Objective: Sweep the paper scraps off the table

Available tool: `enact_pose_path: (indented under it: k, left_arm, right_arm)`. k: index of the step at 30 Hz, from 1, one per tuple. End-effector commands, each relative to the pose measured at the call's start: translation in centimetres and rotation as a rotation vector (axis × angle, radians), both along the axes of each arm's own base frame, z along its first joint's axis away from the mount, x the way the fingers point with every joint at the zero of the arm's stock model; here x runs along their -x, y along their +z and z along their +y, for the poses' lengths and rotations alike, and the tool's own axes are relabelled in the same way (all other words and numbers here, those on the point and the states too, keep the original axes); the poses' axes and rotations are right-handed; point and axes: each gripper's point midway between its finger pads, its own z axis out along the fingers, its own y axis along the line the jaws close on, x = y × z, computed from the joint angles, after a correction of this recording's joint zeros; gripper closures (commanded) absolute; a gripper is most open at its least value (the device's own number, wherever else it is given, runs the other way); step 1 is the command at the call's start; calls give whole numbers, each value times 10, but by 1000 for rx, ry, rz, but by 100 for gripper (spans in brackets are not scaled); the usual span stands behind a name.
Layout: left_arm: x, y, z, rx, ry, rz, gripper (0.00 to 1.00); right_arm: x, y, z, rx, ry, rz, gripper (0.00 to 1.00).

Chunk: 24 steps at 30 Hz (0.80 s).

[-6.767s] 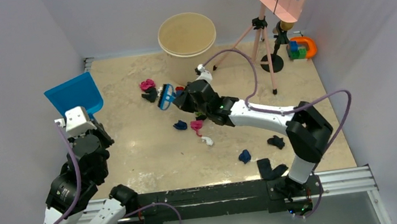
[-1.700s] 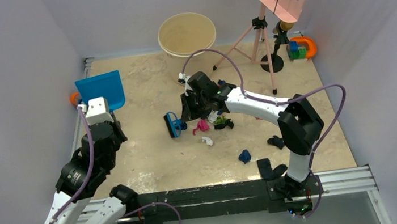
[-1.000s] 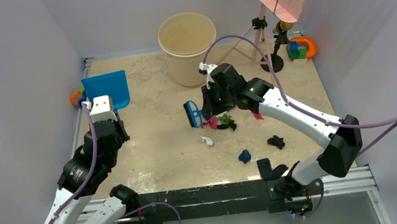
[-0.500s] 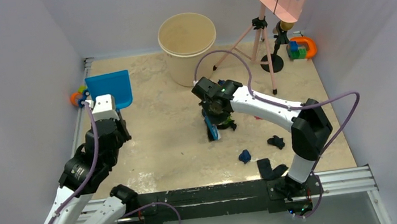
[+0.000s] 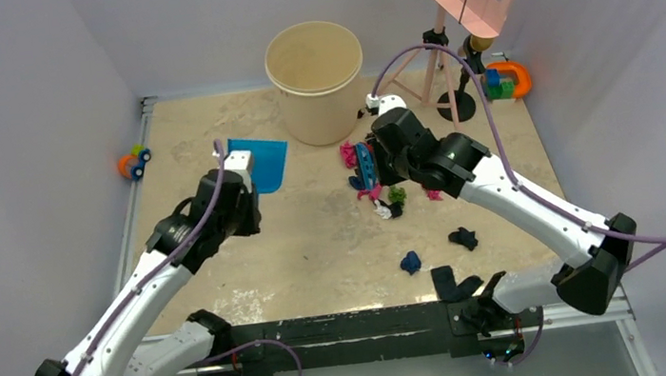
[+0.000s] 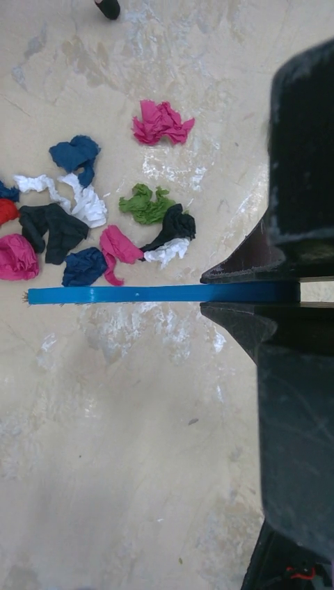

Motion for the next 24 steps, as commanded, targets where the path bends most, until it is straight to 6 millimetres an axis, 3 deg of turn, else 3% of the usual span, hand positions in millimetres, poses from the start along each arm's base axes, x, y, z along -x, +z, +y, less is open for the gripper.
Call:
enact_pose_path:
  k: [1, 11, 18, 20, 22, 23, 24]
  left_arm:
    - [14, -22, -42, 134, -95, 212, 100]
    - [3, -89, -97, 148, -81, 471, 100]
    - [-21, -118, -115, 88, -70, 483, 100]
    - [-26, -119, -116, 74, -69, 466, 88]
    - [-30, -117, -114, 62, -66, 434, 68]
    - [-32, -115, -113, 60, -68, 416, 57]
    - [-33, -114, -111, 60, -67, 400, 40]
  right_arm:
    - [-4, 18, -11, -55, -39, -103, 100]
    - [16, 26, -18, -214, -57, -154, 100]
    - [28, 35, -29, -229, -38, -180, 100]
    - [31, 38, -36, -232, -54, -199, 100]
    - [33, 41, -41, -249, -65, -221, 100]
    - [34, 43, -43, -260, -71, -232, 100]
    - [36, 44, -44, -274, -75, -241, 100]
